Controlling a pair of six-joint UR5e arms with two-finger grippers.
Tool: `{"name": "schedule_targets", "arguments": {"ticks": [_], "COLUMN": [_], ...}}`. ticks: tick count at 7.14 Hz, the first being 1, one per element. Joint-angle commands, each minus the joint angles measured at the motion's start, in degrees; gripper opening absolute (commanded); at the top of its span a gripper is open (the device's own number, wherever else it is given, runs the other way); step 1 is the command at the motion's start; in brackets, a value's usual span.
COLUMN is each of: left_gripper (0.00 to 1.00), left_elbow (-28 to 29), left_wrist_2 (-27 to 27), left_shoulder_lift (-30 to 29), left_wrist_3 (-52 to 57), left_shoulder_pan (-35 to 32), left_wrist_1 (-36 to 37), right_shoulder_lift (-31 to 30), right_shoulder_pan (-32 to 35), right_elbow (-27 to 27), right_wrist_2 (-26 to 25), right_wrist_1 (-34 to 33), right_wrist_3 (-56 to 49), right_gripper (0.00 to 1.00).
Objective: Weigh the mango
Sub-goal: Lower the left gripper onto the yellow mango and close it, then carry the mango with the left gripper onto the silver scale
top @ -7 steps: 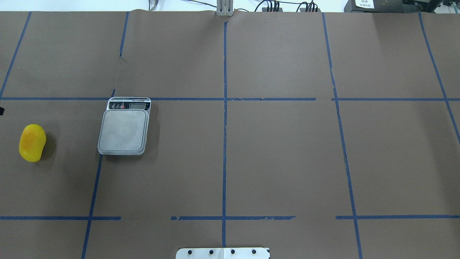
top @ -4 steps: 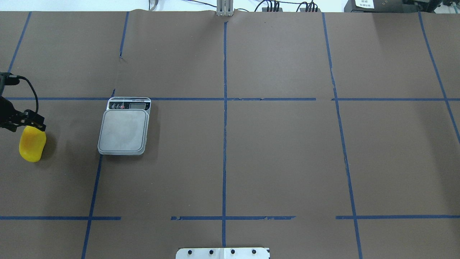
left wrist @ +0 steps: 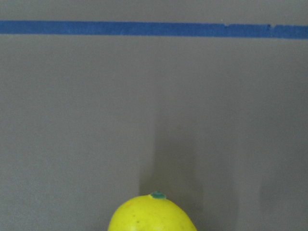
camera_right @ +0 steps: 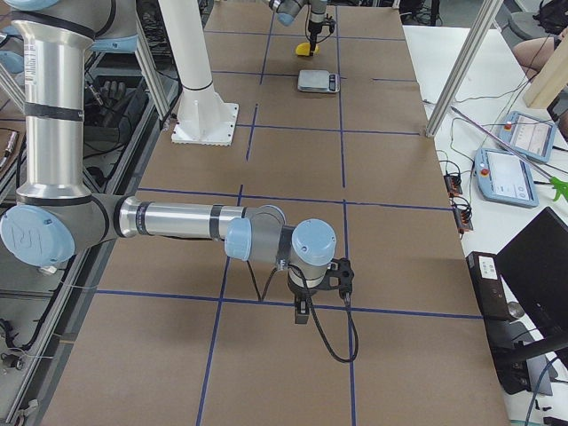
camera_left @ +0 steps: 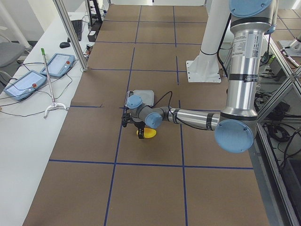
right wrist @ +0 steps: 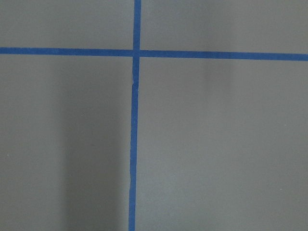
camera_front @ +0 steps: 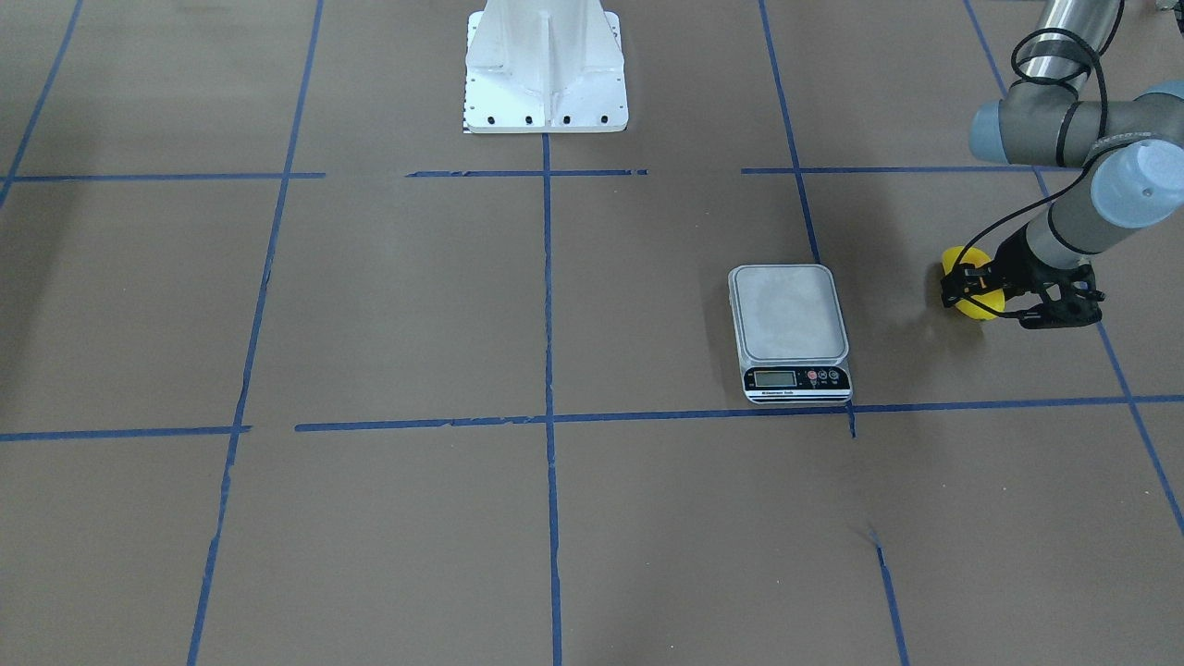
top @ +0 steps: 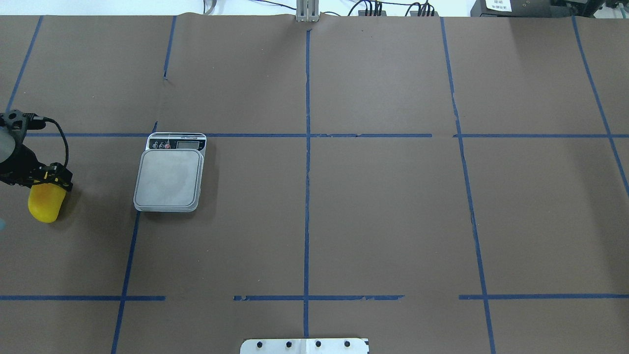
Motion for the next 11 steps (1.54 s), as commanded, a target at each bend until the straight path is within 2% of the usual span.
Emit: {"name": "schedule_targets", "arguments": {"ticks": [1, 2, 3, 5, 6, 8, 9, 11], "left_gripper": [0.0, 0.0, 0.0, 0.0, 0.0, 0.0, 0.0, 0.0], "left_elbow": [-3.3, -6.9, -8.3, -8.7, -8.3, -5.9, -3.0, -2.2], "left_wrist_2": [-0.3, -0.4, -0.4, -0.3, -0.3, 0.1, 0.0, 0.0], "left_shoulder_lift": [0.4, -0.6, -4.3, -13.8, -16.4, -18.4, -20.2, -20.7], "left_wrist_3": [-4.6, -12.8, -16.5, -21.8, -24.2, -24.9, -24.9, -24.8], "left_shoulder_pan": [-0.3, 0.0, 0.0, 0.1, 0.5, 5.8, 6.8, 7.8], "left_wrist_1": [0.2, 0.7, 0.9, 7.9, 10.5, 10.1, 10.0, 9.9], "right_shoulder_lift": [-0.1, -0.1, 0.0, 0.0, -0.1, 0.0, -0.1, -0.1], "right_shoulder_pan": [0.0, 0.0, 0.0, 0.0, 0.0, 0.0, 0.0, 0.0], "right_elbow": [0.0, 0.0, 0.0, 0.0, 0.0, 0.0, 0.0, 0.0], "right_wrist_2": [0.0, 0.0, 0.0, 0.0, 0.0, 0.0, 0.0, 0.0], "right_wrist_1": [0.0, 0.0, 0.0, 0.0, 0.0, 0.0, 0.0, 0.0], "right_wrist_3": [0.0, 0.0, 0.0, 0.0, 0.0, 0.0, 0.0, 0.0], "right_gripper": [1.0, 1.0, 1.0, 1.0, 1.0, 1.0, 1.0, 1.0]}}
